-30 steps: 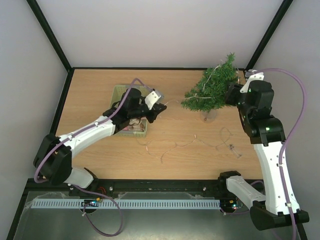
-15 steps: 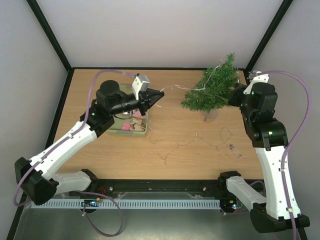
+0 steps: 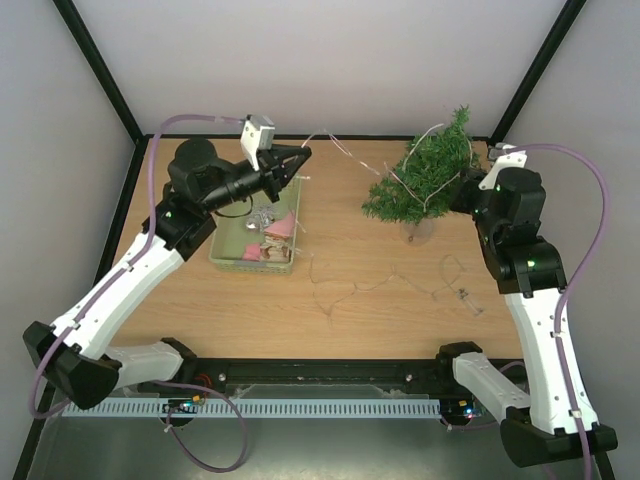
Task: Decorate the small christmas tree
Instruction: Wrap the decoration item around the Christmas tree.
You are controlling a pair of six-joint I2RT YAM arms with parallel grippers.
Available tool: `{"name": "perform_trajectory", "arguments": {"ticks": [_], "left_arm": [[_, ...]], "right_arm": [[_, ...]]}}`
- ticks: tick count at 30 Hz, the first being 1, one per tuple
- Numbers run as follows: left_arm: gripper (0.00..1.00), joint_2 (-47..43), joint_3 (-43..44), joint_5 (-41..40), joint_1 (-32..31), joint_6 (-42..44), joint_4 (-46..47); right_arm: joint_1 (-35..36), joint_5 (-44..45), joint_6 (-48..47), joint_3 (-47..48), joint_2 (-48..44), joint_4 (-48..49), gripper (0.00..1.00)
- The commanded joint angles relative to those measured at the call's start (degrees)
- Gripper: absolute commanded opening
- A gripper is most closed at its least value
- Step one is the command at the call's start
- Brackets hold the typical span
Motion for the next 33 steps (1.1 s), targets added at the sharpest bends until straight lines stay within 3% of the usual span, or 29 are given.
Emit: {"name": "perform_trajectory", "arguments": {"ticks": [1, 10, 14, 20, 25, 33], "left_arm": [[0.02, 2.9, 3.1, 0.2, 2.4, -3.7, 1.3], [0.02, 8.4, 6.7, 4.5, 4.9, -9.5, 3.7], [0.02, 9.2, 6.5, 6.4, 5.0, -13.2, 5.5], [0.02, 9.9, 6.4, 7.2, 5.2, -18.3, 7.2], [0.02, 9.9, 5.9, 7.9, 5.2, -20.6, 8.6], [0.02, 9.3, 5.0, 7.4, 5.2, -21.6, 9.0]], "right_arm": [[-0.2, -1.5, 0.1, -0.8, 0.2, 3.2, 0.1], [0.1, -11.0, 1.4, -1.1, -1.0, 4.5, 0.15], [3.5, -15.1, 1.3, -2.5, -1.4, 9.1, 0.23], [16.2, -14.4, -1.8, -7.8, -2.3, 19.3, 0.25], [25.7, -9.6, -3.2, -12.2, -1.2, 24.6, 0.31], [43.2, 2.0, -6.9, -23.5, 2.8, 36.7, 0.3]]}}
